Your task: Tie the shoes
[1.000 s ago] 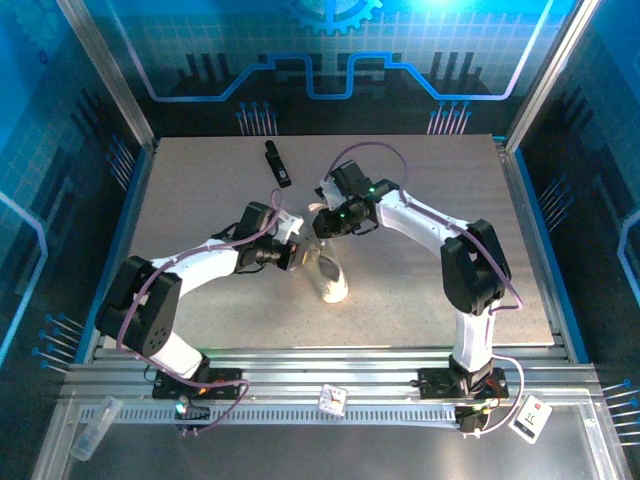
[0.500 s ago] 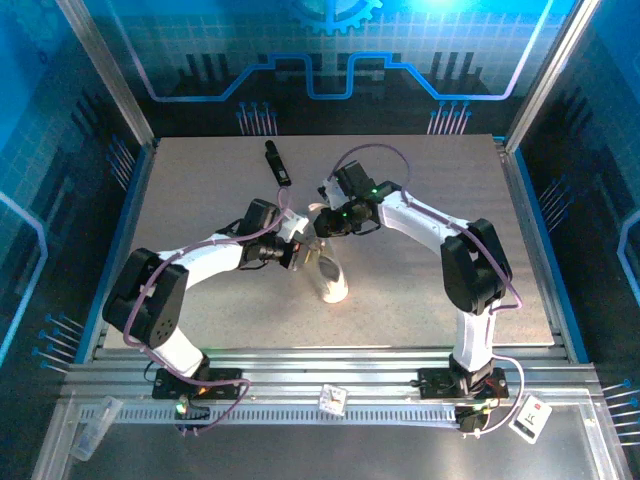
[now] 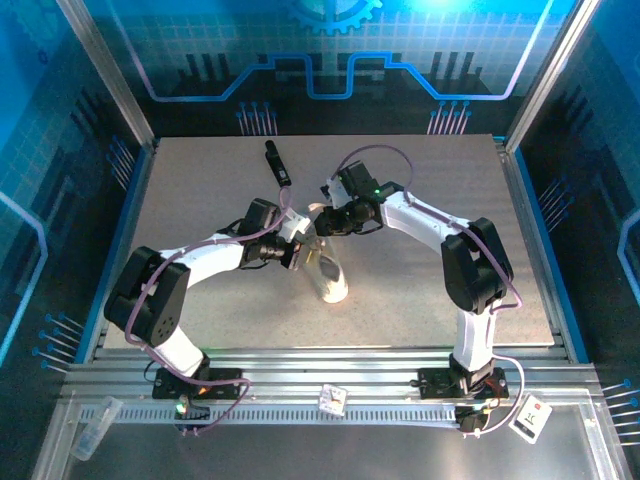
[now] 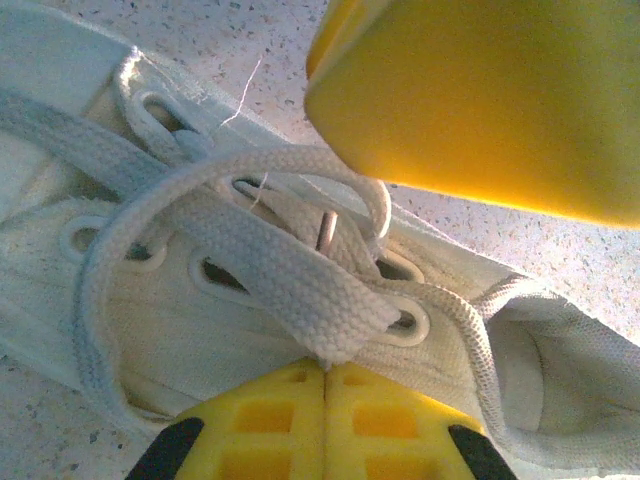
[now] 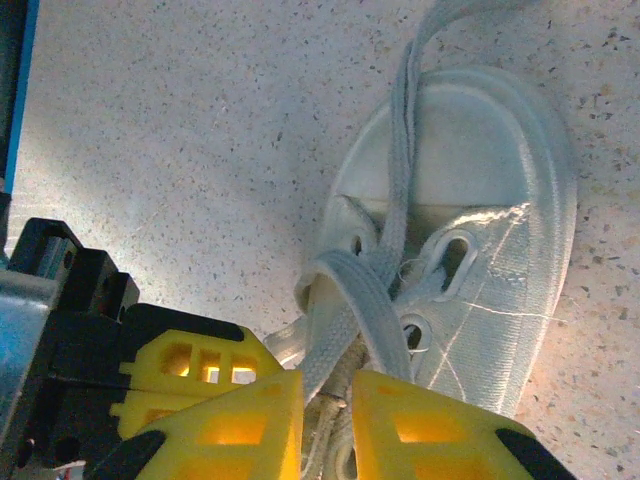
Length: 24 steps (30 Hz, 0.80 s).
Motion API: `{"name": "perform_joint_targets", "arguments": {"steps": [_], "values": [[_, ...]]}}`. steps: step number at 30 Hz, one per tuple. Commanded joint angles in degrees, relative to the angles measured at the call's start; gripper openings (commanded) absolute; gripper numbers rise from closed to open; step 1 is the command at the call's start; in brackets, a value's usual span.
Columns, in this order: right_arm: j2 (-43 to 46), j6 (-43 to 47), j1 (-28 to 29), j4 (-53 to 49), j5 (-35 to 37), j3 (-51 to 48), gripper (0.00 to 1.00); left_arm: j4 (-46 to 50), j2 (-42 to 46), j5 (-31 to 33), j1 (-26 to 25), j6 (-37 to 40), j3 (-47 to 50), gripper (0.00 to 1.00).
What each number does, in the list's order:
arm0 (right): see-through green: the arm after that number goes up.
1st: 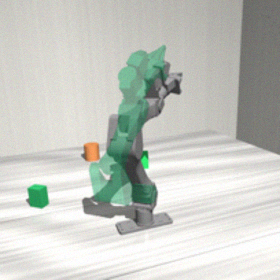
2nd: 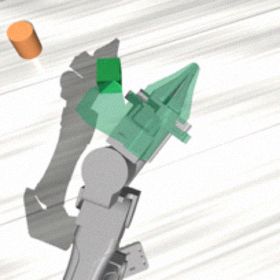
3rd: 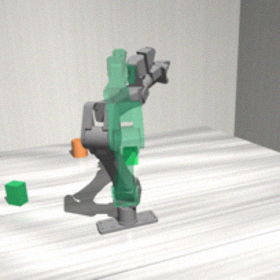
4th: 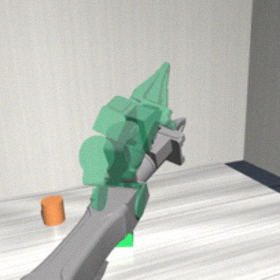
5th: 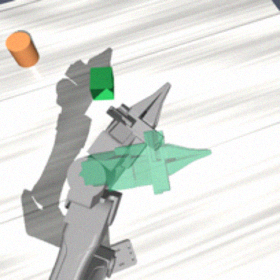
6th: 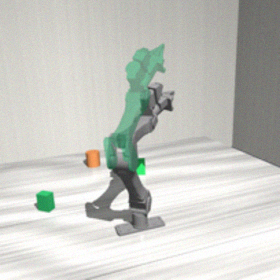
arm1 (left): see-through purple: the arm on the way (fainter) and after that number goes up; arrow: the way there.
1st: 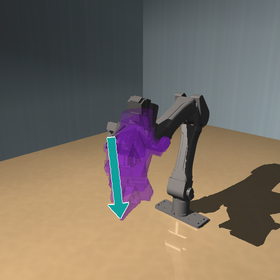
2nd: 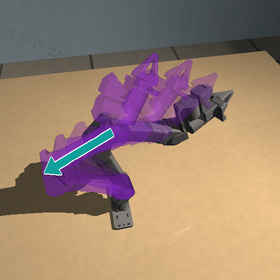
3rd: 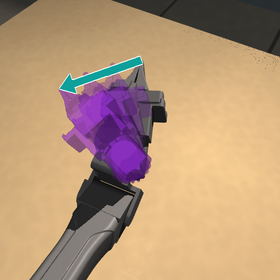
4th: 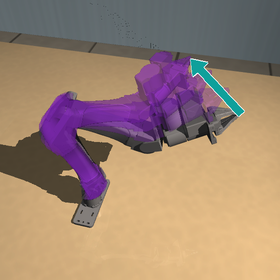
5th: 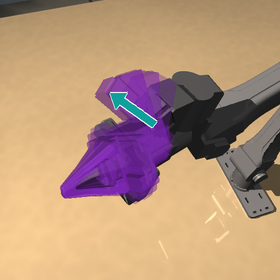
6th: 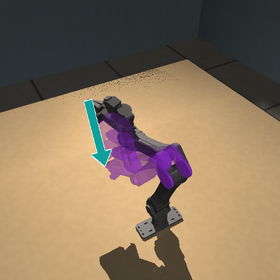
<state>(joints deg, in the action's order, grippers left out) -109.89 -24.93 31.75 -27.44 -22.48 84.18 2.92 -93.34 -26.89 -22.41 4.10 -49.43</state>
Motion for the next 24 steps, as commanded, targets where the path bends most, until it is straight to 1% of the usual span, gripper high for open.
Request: {"name": "perform_joint_targets", "arguments": {"steps": [1,14,24], "values": [[-0.7,-1.1,-0.4,1.0,-2.0,-0.8,0.2,-1.6,0.6,-1.9,-0.3,2.1,-0.3,0.0],[-2.2,-2.2,0.4,1.7,-1.6,-1.7,0.2,-1.9,0.4,-1.9,-0.3,2.0,0.0,0.0],[-3.1,-2.4,0.7,2.0,-1.9,-2.0,0.22,-2.0,0.5,-2.1,-0.3,1.8,0.3,0.0]]}}
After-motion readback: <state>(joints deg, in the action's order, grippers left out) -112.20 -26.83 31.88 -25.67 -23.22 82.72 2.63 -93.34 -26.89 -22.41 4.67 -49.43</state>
